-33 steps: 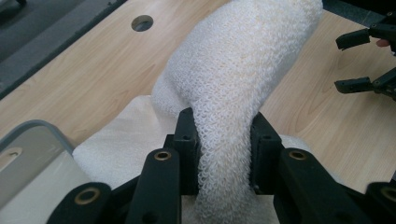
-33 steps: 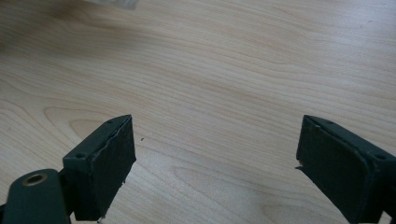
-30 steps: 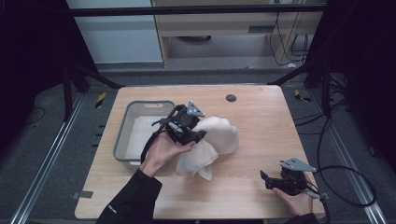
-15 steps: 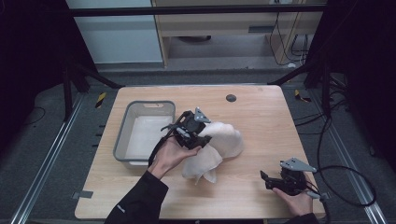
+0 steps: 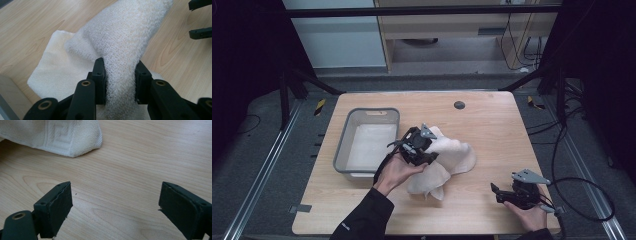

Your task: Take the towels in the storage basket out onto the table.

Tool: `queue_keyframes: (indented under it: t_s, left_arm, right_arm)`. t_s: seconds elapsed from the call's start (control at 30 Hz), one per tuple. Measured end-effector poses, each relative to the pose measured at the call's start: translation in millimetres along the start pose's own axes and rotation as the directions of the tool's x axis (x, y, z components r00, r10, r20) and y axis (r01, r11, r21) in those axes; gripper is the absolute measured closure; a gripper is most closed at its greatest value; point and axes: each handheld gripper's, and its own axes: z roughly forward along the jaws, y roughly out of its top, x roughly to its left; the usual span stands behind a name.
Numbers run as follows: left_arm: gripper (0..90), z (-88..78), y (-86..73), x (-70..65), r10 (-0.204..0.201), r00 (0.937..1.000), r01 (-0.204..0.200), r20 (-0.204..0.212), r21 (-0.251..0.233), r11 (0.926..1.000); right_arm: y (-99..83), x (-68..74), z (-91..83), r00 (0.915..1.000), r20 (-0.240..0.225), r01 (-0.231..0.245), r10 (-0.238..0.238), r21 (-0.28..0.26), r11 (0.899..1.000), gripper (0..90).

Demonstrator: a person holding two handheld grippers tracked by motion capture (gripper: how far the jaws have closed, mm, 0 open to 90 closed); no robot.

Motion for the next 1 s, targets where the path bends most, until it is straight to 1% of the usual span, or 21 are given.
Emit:
queue_keyframes:
  t_s: [0.2,0.4,0.53,0.73,0.83,1.0]
  left_arm:
    - [66.8,5.6,-5.8,1.3,-0.013,0.9999,0.013,0.005,0.005,0.9999]
    - [64.0,11.3,-10.4,1.0,-0.007,0.9999,0.007,0.007,0.022,0.9997]
    - [63.7,15.1,-14.9,2.4,-0.01,0.9998,0.009,0.017,0.033,0.9994]
    - [61.7,14.3,-18.0,2.4,-0.015,0.9997,0.015,0.019,0.028,0.9995]
    - [58.1,13.6,-18.4,2.5,-0.015,0.9997,0.015,0.017,0.027,0.9995]
    - [54.5,10.1,-19.7,1.2,-0.004,0.9998,0.004,0.018,0.02,0.9998]
  right_arm:
    - [-0.1,-0.1,0.3,1.0,0.003,0.002,-0.002,0.001,1.0,11.6]
    - [-0.1,0.1,0.1,1.0,0.004,0.002,-0.002,0.001,1.0,11.6]
    - [-0.2,0.2,0.2,1.0,0.004,0.003,-0.003,0.003,1.0,11.6]
    - [-0.3,0.3,0.3,1.0,0.005,0.005,-0.005,0.003,1.0,11.7]
    - [-0.2,0.2,0.3,1.0,0.005,0.005,-0.005,0.004,1.0,11.7]
    - [-0.2,0.2,0.5,1.0,0.005,0.005,-0.005,0.004,1.0,11.6]
